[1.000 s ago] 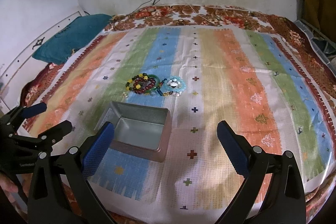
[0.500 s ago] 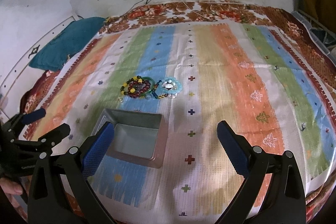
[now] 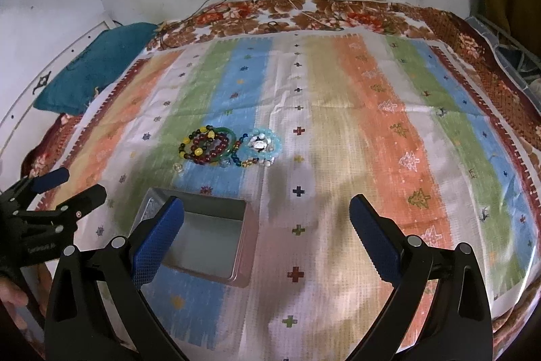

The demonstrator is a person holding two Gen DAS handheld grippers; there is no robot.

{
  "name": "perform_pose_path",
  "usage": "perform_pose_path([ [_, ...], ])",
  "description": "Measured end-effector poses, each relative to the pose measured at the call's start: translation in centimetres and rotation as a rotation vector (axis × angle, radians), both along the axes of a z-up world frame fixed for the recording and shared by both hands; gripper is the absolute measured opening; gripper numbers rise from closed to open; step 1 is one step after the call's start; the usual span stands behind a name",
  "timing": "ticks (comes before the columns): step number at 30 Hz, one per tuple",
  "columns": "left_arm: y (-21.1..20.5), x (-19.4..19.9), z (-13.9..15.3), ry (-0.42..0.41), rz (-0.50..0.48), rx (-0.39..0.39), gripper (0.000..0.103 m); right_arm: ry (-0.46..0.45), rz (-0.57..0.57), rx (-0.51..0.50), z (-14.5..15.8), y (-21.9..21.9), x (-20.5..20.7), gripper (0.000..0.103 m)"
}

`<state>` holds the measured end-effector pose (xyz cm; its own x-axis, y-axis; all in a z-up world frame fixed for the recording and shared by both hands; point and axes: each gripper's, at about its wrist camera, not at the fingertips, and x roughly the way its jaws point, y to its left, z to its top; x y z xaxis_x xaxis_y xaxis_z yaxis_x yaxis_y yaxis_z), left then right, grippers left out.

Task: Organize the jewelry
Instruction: 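Close the left gripper on the small gold ring while the right gripper grasps the pale blue bracelet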

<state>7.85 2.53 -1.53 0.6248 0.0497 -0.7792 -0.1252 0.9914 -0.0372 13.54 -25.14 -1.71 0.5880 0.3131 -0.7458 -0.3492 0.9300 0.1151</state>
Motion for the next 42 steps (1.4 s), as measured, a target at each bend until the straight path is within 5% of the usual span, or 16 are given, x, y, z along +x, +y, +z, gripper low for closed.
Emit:
perform_pose_path([
  [13,1.2,2.6,-1.6,0.059,0.032,-0.022,0.097,0.027,-0.010,-0.015,-0.4,0.9,2.8,0.099],
  [17,2.1,3.6,-2.3,0.084,0.040,-0.089,0.097,0.046,-0.008,-0.020,-0.8,1.3,3.8,0.099],
  [42,3.7,9.5,-6.1,0.238,0.056,-0.098,0.097,0.222,-0.022,0.018,-4.6,2.5,10.9,0.099],
])
